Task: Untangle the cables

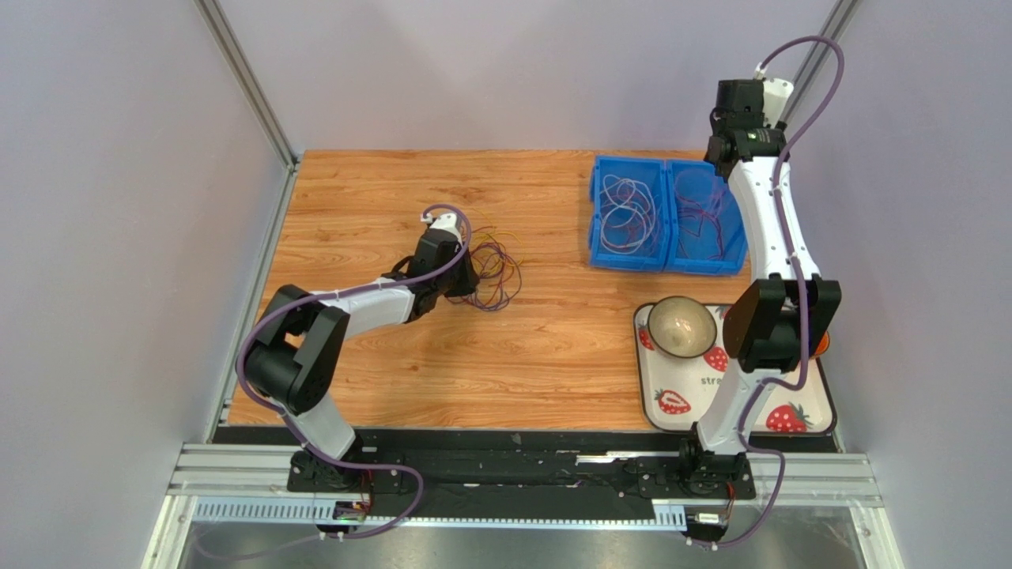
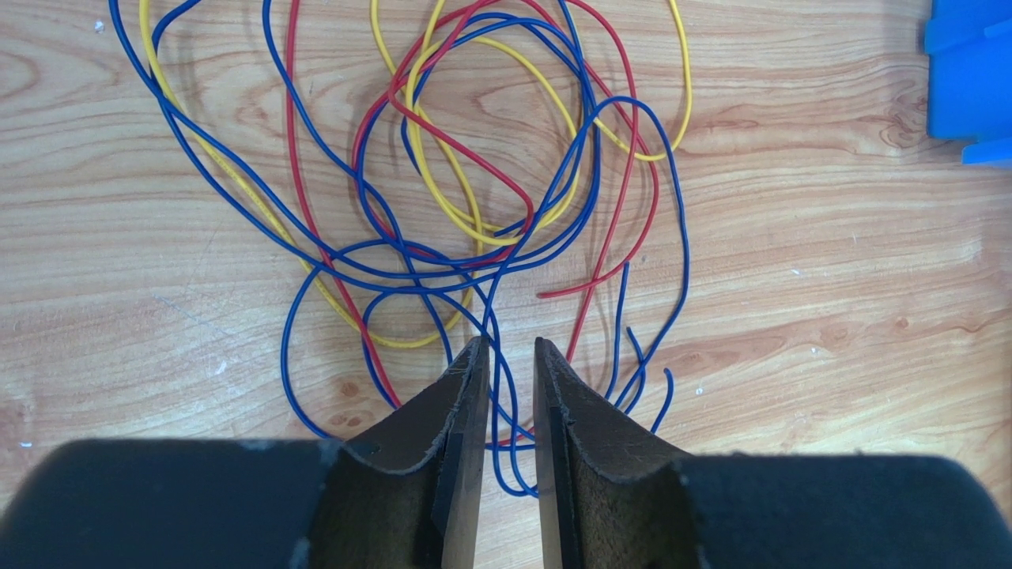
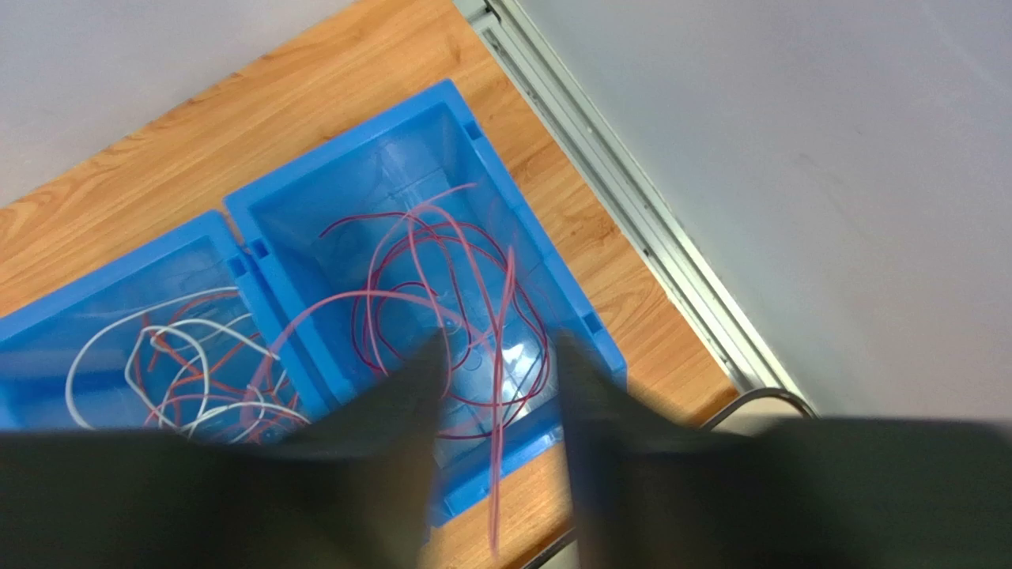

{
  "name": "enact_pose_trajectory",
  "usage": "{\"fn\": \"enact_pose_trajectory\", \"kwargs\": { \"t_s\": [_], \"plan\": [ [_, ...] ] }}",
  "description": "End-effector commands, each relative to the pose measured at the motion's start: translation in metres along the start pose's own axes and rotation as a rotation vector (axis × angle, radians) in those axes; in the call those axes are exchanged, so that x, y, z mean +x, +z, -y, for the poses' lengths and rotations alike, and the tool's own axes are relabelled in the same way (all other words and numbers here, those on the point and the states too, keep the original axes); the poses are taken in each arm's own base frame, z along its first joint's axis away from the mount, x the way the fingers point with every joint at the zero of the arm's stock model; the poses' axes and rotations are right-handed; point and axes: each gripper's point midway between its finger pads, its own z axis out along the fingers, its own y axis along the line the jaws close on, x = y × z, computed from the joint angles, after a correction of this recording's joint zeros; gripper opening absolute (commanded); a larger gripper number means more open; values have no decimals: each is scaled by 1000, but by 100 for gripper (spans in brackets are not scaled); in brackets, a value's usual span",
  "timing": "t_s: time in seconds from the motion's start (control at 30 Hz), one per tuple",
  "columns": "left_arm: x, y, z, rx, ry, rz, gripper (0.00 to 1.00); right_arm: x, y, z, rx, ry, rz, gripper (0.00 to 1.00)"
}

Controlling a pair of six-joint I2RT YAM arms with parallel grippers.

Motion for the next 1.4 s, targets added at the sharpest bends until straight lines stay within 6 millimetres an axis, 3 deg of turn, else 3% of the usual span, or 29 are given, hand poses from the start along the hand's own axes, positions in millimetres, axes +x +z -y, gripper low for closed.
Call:
{"fn": "enact_pose_trajectory", "kwargs": {
  "t_s": [0.0, 0.03, 0.3, 0.53, 0.73, 0.77, 0.9, 0.93, 1.07, 1.33, 1.37],
  "plan": [
    [-17, -6, 11, 27, -6, 54, 29, -1, 15, 4, 0, 87, -53, 86],
    [-17, -6, 10, 26, -5, 53, 29, 2, 16, 4, 3, 97, -66, 99],
    [-18, -6, 11, 29, -5, 54, 29, 2, 10, 6, -18, 123, -74, 100],
    [-17, -5, 10, 26, -5, 52, 28, 6, -7, -9, -130, 144, -103, 100],
    [-18, -5, 12, 27, 0, 51, 35, 25, -36, -31, -234, 117, -132, 98],
    [-16, -3, 11, 13, 2, 45, 38, 26, -52, -42, -279, 107, -123, 98],
    [-11, -4, 0, -66, -32, 16, 40, 42, -75, -52, -337, 92, -123, 98],
    [-8, -5, -3, -79, -36, 3, 40, 53, -77, -52, -342, 84, -140, 98],
    [2, -10, -5, -89, -84, -8, 36, 57, -103, -47, -391, 87, -118, 98],
    [12, -5, 0, -130, -47, -65, 27, 66, -127, -24, -415, 90, -90, 98],
    [14, -3, 1, -134, -39, -70, 23, 63, -133, -20, -420, 93, -76, 98]
  ]
}}
